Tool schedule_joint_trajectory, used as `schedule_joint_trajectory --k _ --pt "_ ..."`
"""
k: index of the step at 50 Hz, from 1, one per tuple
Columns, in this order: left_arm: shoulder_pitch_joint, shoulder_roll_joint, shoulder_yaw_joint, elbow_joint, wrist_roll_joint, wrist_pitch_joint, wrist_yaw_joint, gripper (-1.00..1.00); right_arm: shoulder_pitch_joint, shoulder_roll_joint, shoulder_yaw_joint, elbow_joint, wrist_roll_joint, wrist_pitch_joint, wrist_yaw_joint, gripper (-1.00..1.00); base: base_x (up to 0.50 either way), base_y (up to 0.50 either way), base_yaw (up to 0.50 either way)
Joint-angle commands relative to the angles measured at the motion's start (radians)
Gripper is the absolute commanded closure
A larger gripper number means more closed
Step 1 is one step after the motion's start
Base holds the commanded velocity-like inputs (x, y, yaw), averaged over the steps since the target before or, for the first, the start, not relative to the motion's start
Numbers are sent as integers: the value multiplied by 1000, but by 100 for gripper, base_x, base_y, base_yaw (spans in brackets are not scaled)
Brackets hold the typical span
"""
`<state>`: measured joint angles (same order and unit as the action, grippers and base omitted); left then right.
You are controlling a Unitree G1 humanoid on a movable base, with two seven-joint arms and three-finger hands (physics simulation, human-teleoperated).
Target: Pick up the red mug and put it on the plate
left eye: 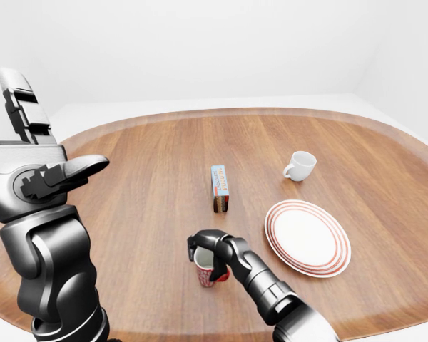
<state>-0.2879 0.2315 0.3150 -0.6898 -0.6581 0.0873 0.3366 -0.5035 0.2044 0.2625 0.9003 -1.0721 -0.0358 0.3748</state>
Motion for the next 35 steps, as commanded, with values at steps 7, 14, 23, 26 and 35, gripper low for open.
schedule_joint_trajectory --k 7,14,23,26,35 --pt "7 -3 4 -14 -1 0 1 -100 172 -43 19 -249 -51 15 111 100 0 0 0" --pt "7 3 11 -19 -7 0 6 -100 348 -103 27 -699 -12 123 296 100 0 0 0" --pt "16 3 14 -28 -6 0 5 -100 372 -159 -22 -1161 28 123 323 100 0 0 0" --pt "17 2 14 -31 -6 0 5 -100 354 -172 -49 -1275 21 123 323 100 0 0 0" --pt "17 5 17 -36 -15 0 9 -100 400 -223 -104 -1411 13 123 323 100 0 0 0"
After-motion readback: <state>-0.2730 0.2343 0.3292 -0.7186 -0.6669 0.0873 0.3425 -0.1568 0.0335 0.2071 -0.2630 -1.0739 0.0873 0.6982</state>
